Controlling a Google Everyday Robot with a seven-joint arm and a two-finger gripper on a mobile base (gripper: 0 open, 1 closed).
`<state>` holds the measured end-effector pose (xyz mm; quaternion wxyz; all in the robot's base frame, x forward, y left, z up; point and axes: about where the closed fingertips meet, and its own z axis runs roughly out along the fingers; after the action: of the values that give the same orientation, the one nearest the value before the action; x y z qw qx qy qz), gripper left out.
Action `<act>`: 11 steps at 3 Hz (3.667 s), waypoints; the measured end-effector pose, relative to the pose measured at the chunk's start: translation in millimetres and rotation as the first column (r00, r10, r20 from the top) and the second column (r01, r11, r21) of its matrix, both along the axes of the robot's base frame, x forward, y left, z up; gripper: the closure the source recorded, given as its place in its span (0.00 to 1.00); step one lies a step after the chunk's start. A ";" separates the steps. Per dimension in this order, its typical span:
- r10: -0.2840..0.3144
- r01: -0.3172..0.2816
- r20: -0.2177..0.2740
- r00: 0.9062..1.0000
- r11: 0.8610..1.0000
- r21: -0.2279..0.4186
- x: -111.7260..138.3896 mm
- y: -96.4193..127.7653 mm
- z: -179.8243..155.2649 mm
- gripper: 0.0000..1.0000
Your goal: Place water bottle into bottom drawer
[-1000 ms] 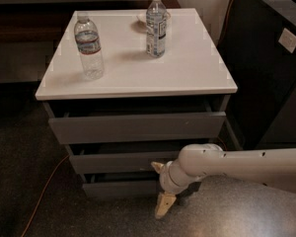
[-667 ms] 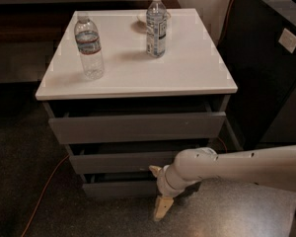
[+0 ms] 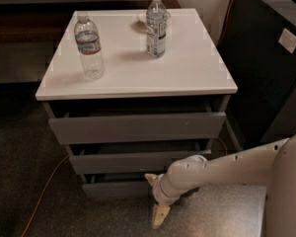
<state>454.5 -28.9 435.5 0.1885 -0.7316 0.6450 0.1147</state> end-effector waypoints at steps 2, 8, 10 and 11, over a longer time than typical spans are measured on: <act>0.045 -0.045 0.034 0.998 0.999 0.003 -4.9 7.6 -11.5 0.00; -0.011 0.009 0.138 0.990 1.000 0.015 36.8 -7.9 -136.0 0.00; -0.057 0.053 0.226 0.972 0.998 0.021 54.4 -25.7 -167.1 0.00; -0.103 0.080 0.236 0.966 0.991 0.105 58.5 -20.5 -182.4 0.00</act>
Offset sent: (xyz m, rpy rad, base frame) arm -0.0039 0.0058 -0.0079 -0.0043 -0.0262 0.0366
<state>513.0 -49.4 253.1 0.3049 -0.6997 0.6444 0.0463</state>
